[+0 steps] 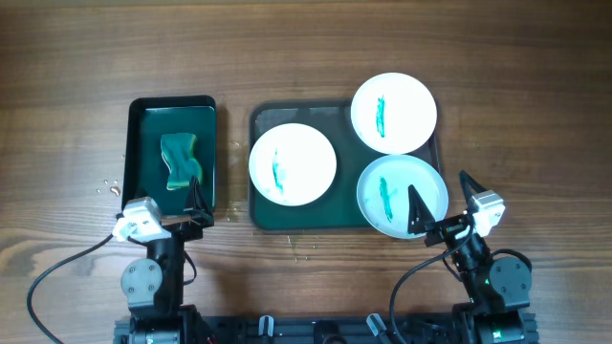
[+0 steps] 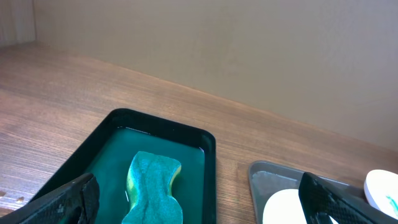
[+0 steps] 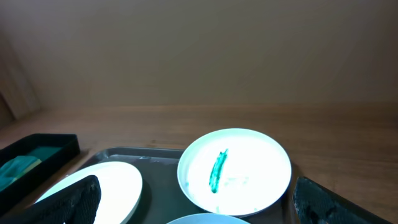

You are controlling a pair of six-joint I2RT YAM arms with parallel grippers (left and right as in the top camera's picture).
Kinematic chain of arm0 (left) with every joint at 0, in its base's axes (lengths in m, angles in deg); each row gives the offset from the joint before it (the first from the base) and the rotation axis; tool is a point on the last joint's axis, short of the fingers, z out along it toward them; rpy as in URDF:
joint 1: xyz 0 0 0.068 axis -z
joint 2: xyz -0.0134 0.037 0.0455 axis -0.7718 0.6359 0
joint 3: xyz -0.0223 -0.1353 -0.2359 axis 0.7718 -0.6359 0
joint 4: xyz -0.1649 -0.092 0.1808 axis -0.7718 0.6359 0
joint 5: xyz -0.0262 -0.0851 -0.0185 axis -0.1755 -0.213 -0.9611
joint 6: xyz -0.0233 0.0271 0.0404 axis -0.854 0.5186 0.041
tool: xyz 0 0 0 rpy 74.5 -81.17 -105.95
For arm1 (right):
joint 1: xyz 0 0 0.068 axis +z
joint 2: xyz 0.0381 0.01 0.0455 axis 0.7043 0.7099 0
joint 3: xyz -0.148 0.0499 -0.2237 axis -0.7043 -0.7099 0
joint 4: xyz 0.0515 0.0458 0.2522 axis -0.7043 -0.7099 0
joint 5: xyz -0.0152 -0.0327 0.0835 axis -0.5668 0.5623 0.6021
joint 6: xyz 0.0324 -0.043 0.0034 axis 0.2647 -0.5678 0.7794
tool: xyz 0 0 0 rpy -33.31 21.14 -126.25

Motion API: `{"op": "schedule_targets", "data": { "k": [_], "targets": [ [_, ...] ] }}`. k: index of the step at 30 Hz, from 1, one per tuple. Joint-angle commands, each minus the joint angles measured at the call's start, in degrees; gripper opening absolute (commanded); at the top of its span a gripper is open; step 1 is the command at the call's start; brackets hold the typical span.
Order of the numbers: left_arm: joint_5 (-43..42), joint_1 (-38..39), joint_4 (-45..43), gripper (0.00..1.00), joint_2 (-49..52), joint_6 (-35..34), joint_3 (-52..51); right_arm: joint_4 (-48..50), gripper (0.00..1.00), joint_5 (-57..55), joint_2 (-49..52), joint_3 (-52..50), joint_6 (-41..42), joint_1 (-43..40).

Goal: Clean dirty plates on tray and stack at the side

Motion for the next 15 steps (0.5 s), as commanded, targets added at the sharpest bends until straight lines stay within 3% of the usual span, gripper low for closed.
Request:
{"op": "schedule_targets", "data": {
  "k": [1, 15],
  "targets": [
    [-1.6, 0.3, 0.1, 1.0, -0.4, 0.3, -0.2, 0.1, 1.0, -1.0, -0.5, -0.1, 0.9, 0.3],
    [-2.5, 0.3, -0.1, 1.0, -0.3, -2.9, 0.1, 0.2, 0.99, 4.1, 8.5, 0.3, -0.4, 0.3]
  ]
}}
